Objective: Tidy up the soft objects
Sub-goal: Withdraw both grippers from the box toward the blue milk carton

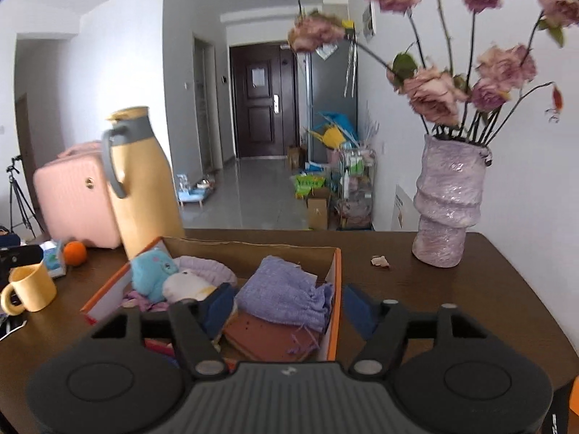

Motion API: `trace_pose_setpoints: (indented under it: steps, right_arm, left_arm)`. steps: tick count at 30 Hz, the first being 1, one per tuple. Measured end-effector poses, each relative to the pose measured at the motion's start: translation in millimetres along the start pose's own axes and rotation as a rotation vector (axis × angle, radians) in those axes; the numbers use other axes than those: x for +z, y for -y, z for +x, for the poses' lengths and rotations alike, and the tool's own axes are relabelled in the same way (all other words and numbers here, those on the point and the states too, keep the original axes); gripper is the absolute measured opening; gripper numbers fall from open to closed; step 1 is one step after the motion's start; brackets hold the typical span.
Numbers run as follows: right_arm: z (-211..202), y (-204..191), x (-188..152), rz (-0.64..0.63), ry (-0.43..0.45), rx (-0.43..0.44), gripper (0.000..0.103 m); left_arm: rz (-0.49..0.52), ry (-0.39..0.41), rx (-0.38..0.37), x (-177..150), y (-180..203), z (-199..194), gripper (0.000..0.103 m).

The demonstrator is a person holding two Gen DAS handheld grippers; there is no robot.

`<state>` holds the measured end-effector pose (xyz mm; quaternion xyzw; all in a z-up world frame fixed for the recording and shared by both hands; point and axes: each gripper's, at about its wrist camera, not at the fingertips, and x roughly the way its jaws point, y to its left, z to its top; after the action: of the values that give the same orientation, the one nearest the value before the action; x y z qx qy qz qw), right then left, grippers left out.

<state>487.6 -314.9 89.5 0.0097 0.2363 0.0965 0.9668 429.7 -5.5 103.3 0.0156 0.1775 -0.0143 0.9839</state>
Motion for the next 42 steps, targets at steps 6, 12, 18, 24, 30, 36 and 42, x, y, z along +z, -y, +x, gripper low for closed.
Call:
trace_pose_setpoints:
  steps: [6,12,18,24,30,36,42]
  right_arm:
    - [-44.2,-5.0,-23.7,0.000,0.110,0.004,0.090]
    - [-79.4,-10.4,-34.1,0.023,0.169,0.015,0.090]
    - [-120.2,-23.0,-59.5,0.022,0.213,0.013,0.090]
    - [-176.0,-43.8,-118.0,0.012,0.250,0.051,0.091]
    - [-216.6,-65.9,-179.4,0.017,0.196,0.074,0.091]
    - [-253.0,-84.2,-223.1,-0.003,0.183,0.086,0.095]
    - [-251.8,-91.6,-226.7,-0.015,0.160,0.093,0.095]
  left_arm:
    - [0.014,0.072,-0.002,-17.6,12.0,-50.5,0.092]
    - [0.004,0.107,-0.001,-31.0,13.6,-85.9,0.093]
    - [0.014,0.134,0.064,-63.4,20.1,-132.7,0.099]
    - [-0.014,0.162,0.025,-120.8,26.4,-193.1,0.101]
    - [-0.025,0.107,0.022,-163.5,23.5,-230.3,0.102]
    - [0.004,0.056,0.009,-186.6,20.1,-250.5,0.103]
    - [-0.029,0.058,0.025,-183.2,16.7,-240.2,0.103]
